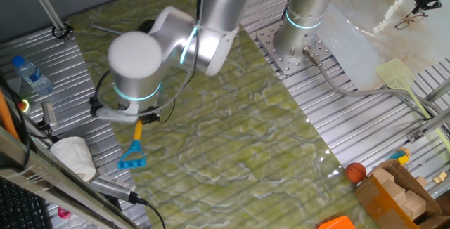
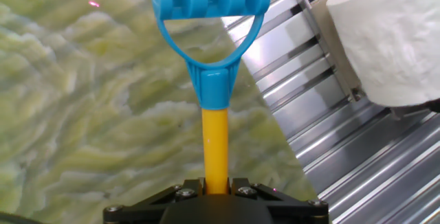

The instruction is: Use a shovel to scoop up an object

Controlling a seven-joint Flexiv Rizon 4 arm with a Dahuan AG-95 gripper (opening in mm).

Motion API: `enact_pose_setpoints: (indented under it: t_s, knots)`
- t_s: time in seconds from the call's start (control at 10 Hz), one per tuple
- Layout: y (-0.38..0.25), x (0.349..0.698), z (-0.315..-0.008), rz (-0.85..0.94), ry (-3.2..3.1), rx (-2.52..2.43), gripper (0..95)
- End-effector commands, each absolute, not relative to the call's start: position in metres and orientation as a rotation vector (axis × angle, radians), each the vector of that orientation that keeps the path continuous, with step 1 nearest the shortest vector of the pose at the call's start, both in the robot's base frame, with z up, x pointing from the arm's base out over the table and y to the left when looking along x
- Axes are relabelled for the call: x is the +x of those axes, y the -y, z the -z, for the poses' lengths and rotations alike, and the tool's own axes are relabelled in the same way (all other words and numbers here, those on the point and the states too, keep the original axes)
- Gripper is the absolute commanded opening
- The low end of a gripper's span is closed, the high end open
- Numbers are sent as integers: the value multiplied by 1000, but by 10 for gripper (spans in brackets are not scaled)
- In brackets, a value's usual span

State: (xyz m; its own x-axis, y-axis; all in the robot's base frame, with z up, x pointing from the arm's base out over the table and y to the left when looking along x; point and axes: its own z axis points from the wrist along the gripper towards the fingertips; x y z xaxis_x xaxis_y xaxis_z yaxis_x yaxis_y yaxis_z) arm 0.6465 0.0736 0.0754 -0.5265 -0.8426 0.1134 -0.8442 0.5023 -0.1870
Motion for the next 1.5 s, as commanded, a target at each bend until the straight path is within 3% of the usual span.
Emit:
enact_pose_setpoints:
  t_s: [0.1,1.2,1.5]
  knots:
    - [-74,646,-80,-340,2747,1449,0]
    - [-106,647,-96,-170,2878,592,0]
    - [-104,644,-94,-43,2903,332,0]
